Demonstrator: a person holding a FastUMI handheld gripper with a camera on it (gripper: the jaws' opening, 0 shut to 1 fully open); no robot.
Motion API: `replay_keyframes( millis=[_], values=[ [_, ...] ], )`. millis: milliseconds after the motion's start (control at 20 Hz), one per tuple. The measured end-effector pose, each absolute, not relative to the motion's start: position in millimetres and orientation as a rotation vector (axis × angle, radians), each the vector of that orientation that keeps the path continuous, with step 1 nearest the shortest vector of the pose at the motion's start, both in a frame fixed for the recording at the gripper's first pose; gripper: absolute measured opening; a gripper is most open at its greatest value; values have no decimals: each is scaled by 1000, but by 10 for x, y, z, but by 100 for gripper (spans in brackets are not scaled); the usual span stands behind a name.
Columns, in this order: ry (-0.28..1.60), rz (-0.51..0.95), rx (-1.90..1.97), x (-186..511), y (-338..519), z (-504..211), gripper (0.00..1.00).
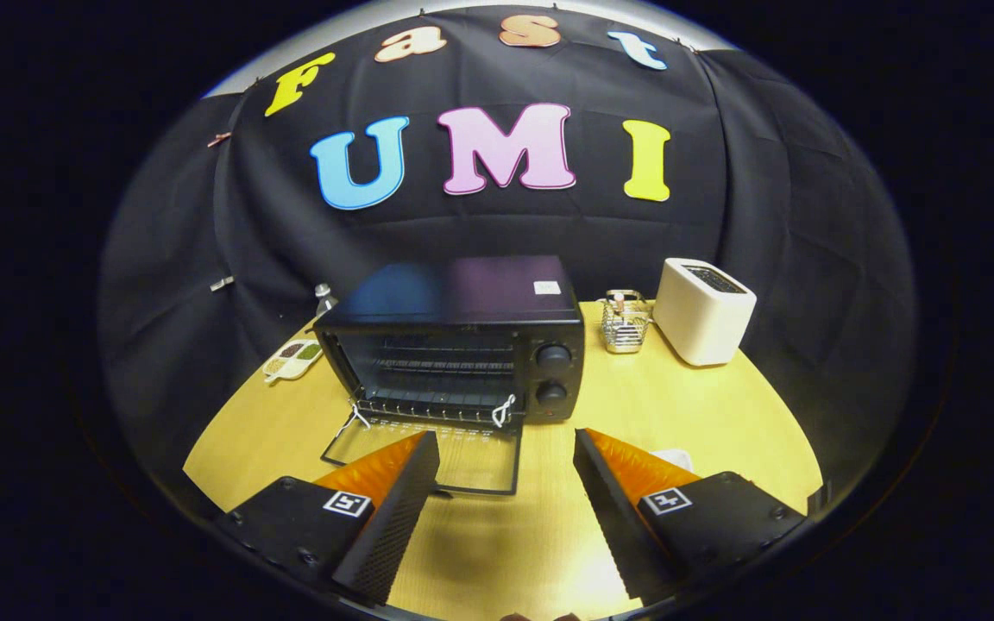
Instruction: Open the toaster oven, put the food inside, and close the toaster oven door.
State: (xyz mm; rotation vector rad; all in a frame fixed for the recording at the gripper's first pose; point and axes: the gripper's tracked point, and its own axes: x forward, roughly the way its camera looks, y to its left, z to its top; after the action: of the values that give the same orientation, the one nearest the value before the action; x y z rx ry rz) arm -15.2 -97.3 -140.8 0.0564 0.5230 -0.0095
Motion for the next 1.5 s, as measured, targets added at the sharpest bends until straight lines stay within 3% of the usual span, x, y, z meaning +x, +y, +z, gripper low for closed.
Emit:
replay_keyframes(
  millis=[450, 1300, 1350, 1500],
  values=[
    [564, 48, 32, 4, -2008, -1328, 98],
    [954, 71, 425, -560, -3156, -2657, 97],
    [976, 66, 484, -577, -3169, -2746, 96],
    [1046, 72, 640, -661, -3101, -2910, 81]
  ],
)
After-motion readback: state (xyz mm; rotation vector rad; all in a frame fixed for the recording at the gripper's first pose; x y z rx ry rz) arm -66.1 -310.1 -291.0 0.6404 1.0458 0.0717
